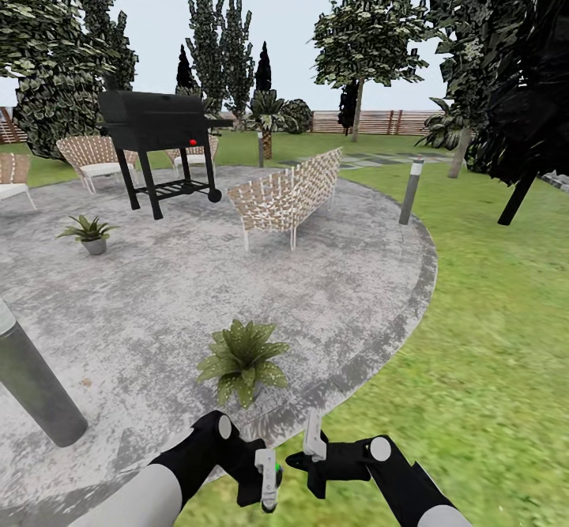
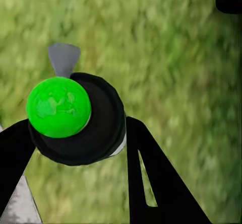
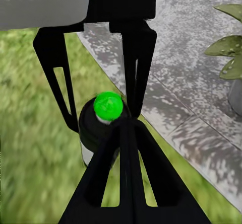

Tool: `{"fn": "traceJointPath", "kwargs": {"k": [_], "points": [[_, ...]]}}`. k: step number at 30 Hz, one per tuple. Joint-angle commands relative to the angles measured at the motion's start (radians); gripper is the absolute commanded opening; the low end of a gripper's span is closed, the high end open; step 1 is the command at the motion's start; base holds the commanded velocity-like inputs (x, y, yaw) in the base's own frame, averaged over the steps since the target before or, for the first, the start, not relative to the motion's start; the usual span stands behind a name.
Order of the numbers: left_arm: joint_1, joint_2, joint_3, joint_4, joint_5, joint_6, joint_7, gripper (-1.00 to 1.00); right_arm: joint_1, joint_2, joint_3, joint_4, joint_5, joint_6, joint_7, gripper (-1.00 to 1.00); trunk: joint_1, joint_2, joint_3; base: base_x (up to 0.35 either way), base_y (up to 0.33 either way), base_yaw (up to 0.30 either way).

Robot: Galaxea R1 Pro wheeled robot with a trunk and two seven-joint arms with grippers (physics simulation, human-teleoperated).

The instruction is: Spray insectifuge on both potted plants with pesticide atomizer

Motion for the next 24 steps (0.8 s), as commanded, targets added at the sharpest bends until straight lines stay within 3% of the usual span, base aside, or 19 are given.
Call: {"fn": "traceJointPath", "kwargs": {"k": [1,3,5,24], "points": [[0.0,0.002,-0.002,-0.001,0.027,-0.014,-0.003,-1.0,0.0,0.0,-0.001,-0.001,0.008,-0.005,0.001,-1.0,0.0,0.0,-0.001,0.0,0.0,0.0],[0.0,0.003,-0.007,-0.001,0.062,-0.019,-0.003,-1.0,0.0,0.0,-0.001,-0.001,0.009,-0.005,0.001,-1.0,0.0,0.0,-0.001,0.0,0.0,0.0],[0.0,0.005,-0.006,-0.001,0.071,-0.021,-0.003,-1.0,0.0,0.0,-0.001,0.0,0.009,-0.005,0.001,-1.0,0.0,0.0,-0.001,0.0,0.0,0.0],[0.0,0.003,-0.001,-0.001,0.077,-0.04,-0.006,-1.0,0.0,-0.006,-0.003,0.002,0.011,-0.005,-0.002,-1.0,0.0,0.0,-0.001,0.0,0.0,0.0]]}}
